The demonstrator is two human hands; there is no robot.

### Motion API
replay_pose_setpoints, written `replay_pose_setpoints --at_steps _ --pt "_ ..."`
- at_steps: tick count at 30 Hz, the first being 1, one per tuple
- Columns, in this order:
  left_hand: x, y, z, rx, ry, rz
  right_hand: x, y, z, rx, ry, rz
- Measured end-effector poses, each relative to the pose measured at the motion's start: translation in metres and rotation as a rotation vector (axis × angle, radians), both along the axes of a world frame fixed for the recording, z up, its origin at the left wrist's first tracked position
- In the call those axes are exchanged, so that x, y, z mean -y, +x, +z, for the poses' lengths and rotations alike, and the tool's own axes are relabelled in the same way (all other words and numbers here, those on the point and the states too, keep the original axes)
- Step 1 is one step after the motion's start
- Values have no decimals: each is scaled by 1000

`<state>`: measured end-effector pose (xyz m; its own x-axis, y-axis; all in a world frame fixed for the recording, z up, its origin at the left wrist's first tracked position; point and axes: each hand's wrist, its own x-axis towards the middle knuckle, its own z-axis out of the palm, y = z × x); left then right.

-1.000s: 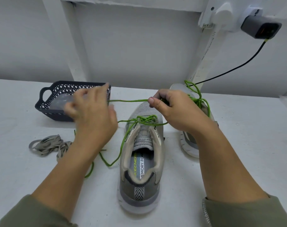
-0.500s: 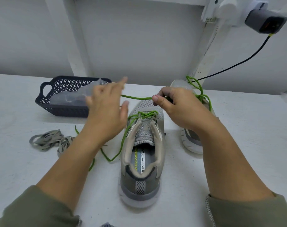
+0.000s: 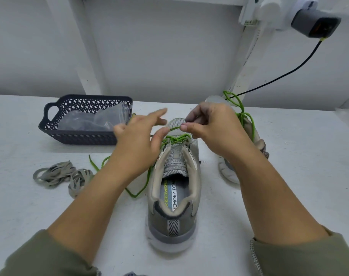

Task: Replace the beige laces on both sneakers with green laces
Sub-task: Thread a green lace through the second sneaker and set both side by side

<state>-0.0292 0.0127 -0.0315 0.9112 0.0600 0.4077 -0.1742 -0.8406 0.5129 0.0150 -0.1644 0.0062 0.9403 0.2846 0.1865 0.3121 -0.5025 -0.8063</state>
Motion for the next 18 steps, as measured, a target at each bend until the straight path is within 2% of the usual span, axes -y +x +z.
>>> replay_pose_setpoints --at_steps 2,4,6,8,12,18 --pt "3 0 -2 -4 -174 -119 0 -1 1 -5 59 -19" --pt "3 1 -4 8 -344 -144 0 -4 3 -33 71 -18" --pt "5 2 -3 -6 -436 -149 1 -6 1 -92 132 -5" --pt "7 2 -3 -34 -421 -147 3 -8 -2 -110 130 -12" --pt "5 7 -4 -171 -292 -115 9 -14 -4 -61 -330 -96" --pt "5 18 7 -376 -106 -124 -4 -26 8 -308 -476 -88"
